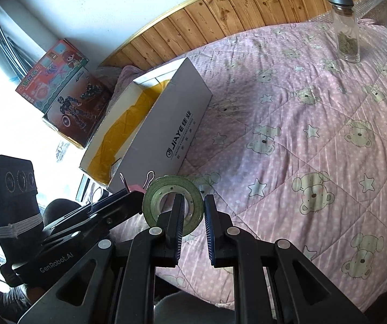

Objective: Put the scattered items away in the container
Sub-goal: 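Lift the clip and tape roll and carry both over the white box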

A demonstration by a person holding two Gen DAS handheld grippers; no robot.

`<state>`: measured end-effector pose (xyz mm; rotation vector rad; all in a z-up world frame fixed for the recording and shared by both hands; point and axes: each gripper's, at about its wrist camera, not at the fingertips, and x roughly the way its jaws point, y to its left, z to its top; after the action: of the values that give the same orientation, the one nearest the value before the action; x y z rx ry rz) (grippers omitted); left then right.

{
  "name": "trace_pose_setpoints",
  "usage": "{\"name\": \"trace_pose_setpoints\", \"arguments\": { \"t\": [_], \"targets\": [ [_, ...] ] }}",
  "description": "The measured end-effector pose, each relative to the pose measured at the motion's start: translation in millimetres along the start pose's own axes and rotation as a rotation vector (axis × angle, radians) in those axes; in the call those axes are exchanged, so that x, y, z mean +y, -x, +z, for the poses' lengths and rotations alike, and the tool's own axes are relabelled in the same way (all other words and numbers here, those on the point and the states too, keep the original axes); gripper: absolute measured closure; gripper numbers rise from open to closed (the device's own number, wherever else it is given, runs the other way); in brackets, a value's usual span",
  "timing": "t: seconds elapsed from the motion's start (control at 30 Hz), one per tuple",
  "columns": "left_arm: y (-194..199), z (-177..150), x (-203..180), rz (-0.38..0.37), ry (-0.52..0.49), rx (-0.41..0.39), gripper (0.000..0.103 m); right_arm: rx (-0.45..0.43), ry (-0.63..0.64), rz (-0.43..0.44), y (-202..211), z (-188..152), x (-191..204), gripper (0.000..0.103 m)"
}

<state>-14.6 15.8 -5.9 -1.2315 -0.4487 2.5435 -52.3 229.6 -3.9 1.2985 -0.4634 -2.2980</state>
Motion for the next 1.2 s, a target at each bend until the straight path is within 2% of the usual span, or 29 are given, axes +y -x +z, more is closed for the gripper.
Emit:
{"name": "trace_pose_setpoints", "arguments": {
  "t": [0.53,1.2],
  "targets": [
    [44.4,17.3,28.8,-0.023,0.081,-0.104,0.067,-0.014,0.117,0.034,3.3,11.6,60.7,0.087],
    [77.3,44.9,91.0,-0.008,0.192,-0.206,0.067,-0.013,0.231,0.058,-19.1,45.9,125.1,0.087]
  ]
}}
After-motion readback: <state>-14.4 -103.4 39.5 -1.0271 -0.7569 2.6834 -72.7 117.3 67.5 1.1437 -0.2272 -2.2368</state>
